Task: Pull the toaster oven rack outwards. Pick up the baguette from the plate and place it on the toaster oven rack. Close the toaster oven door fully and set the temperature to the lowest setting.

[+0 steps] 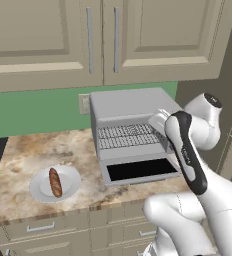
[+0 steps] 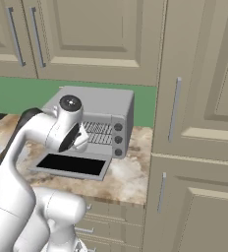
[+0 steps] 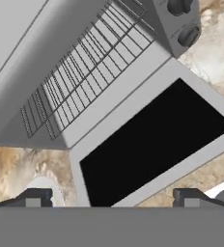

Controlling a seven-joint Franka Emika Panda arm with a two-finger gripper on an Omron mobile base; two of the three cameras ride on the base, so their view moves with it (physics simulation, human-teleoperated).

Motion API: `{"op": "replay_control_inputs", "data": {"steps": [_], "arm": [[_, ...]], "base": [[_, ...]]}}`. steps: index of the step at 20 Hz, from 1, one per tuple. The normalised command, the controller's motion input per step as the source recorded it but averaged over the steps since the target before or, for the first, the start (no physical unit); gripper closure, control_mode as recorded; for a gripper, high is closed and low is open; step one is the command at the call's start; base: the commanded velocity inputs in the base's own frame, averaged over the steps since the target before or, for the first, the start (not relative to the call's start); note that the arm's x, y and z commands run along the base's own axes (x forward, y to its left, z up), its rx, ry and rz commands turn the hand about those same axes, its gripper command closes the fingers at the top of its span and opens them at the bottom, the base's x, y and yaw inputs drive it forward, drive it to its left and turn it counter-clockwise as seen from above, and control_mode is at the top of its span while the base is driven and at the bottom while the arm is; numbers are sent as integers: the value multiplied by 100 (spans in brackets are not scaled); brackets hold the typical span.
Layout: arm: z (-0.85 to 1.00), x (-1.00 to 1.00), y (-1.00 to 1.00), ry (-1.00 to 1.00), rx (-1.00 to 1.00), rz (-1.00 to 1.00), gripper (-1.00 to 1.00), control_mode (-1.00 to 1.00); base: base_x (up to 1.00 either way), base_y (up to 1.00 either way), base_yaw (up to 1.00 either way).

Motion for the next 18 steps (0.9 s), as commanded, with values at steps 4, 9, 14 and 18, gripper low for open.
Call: {"op": "replay_control_inputs", "data": {"steps": [4,9,14,18], "arm": [[-19,22,5,4,0,-23,-100,-100],[-22,29,0,-2,0,-2,-100,-100],[-19,8,0,-12,0,0,-100,-100],[-29,19,0,-7,0,9,-100,-100]], "base": [[0,0,0],[0,0,0],[0,0,0],[0,0,0]]}}
